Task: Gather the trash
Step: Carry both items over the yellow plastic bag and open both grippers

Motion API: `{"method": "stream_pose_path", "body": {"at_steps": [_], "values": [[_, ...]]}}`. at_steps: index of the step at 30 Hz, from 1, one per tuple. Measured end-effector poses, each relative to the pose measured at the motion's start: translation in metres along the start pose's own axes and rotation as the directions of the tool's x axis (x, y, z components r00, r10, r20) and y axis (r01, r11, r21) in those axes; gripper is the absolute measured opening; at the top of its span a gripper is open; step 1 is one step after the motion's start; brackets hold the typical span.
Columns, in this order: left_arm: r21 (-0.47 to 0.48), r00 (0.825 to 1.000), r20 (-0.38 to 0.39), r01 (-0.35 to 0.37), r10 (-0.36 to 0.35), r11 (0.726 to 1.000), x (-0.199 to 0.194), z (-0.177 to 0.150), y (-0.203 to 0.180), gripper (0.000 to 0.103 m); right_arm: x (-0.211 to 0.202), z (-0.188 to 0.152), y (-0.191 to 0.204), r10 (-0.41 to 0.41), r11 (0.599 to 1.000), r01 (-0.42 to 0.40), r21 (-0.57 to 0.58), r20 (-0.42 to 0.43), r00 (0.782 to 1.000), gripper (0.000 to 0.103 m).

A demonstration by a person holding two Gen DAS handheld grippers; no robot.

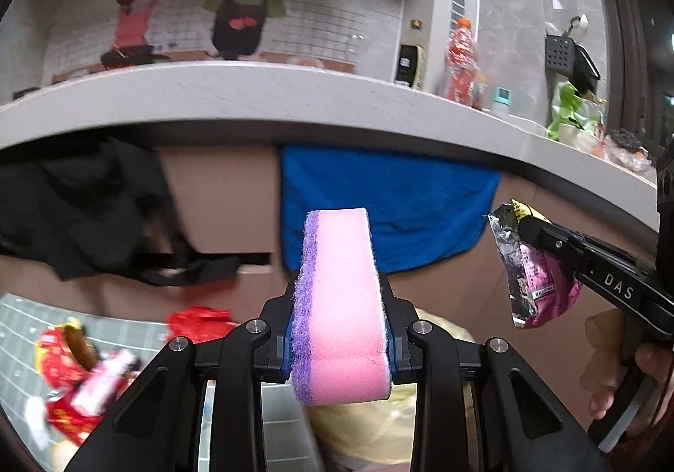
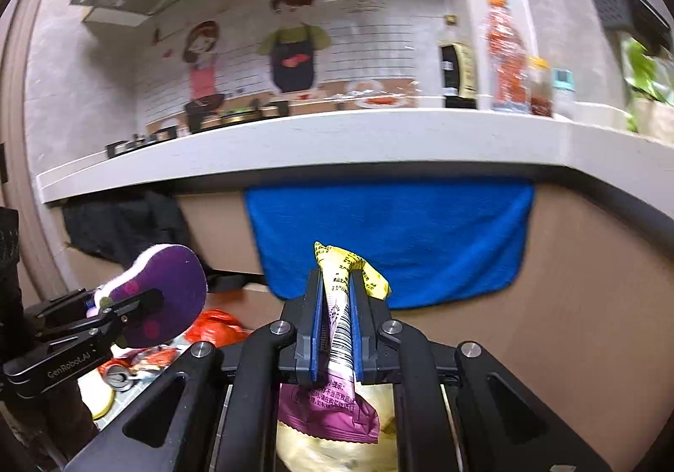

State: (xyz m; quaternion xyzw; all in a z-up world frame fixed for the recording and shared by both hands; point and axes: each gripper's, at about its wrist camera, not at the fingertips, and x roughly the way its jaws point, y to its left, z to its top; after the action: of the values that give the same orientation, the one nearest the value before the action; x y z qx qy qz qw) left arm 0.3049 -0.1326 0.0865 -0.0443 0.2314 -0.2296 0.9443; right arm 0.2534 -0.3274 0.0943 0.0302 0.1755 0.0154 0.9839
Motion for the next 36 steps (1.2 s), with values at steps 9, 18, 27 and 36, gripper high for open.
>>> {"method": "stream_pose_path", "body": {"at_steps": [9, 18, 27, 36], "values": [[-0.009, 0.993, -0.096, 0.064, -0.065, 0.998, 0.063, -0.016, -0.033, 0.031, 0.019, -0.020, -0.034, -0.039, 0.999, 0.040, 0.015, -0.023, 0.999, 0.010], [-0.035, 0.973, -0.188, 0.126, -0.130, 0.991, 0.124, -0.041, -0.033, 0.034, 0.064, -0.048, -0.063, 0.003, 0.995, 0.005, 0.097, -0.077, 0.997, 0.017], [-0.106, 0.936, -0.303, 0.154, -0.179, 0.982, 0.155, -0.059, -0.012, 0.052, 0.105, -0.097, -0.088, 0.037, 0.978, 0.007, 0.208, -0.207, 0.978, 0.032], [-0.026, 0.961, -0.265, 0.070, -0.074, 0.997, 0.124, -0.055, 0.005, 0.052, 0.094, -0.096, -0.072, 0.016, 0.980, 0.026, 0.195, -0.210, 0.978, 0.032]]}}
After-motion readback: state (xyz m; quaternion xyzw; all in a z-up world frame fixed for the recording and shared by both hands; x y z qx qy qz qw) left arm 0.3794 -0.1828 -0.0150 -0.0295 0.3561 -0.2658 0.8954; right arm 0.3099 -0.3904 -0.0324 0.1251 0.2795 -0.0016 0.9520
